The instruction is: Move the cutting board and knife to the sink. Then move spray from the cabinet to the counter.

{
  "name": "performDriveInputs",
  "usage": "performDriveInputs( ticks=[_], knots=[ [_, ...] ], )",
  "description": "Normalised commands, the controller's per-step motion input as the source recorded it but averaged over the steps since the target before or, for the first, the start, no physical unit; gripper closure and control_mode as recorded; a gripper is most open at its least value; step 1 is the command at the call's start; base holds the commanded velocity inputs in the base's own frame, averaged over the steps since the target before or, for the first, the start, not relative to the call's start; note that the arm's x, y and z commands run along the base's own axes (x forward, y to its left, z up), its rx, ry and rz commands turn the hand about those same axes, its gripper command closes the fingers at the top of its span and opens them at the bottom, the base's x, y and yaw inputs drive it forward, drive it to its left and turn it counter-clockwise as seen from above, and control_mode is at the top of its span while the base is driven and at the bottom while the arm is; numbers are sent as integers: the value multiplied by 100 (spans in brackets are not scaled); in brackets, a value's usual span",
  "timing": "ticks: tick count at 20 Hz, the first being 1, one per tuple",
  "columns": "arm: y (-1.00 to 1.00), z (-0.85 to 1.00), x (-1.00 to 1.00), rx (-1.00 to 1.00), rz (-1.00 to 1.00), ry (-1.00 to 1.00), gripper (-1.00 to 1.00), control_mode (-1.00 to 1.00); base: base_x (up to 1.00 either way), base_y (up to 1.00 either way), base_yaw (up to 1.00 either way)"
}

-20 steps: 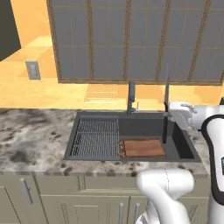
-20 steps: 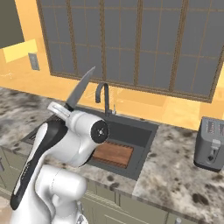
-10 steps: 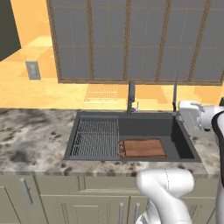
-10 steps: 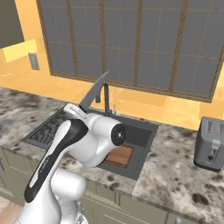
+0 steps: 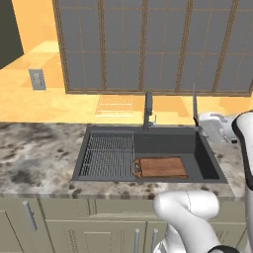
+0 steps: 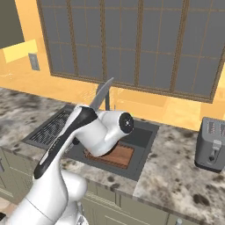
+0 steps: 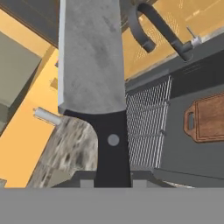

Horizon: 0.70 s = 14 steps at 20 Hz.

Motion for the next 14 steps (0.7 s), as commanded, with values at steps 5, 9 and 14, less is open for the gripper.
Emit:
performDriveInputs(
  ticks=[5, 9, 14],
  knots=[
    [-15, -12, 42, -11, 5, 14, 100, -100, 0, 0, 0],
    [-12, -22, 32, -9, 16, 8, 100, -100, 0, 0, 0],
    [-10, -20, 44, -4, 23, 9, 100, -100, 0, 0, 0]
  ],
)
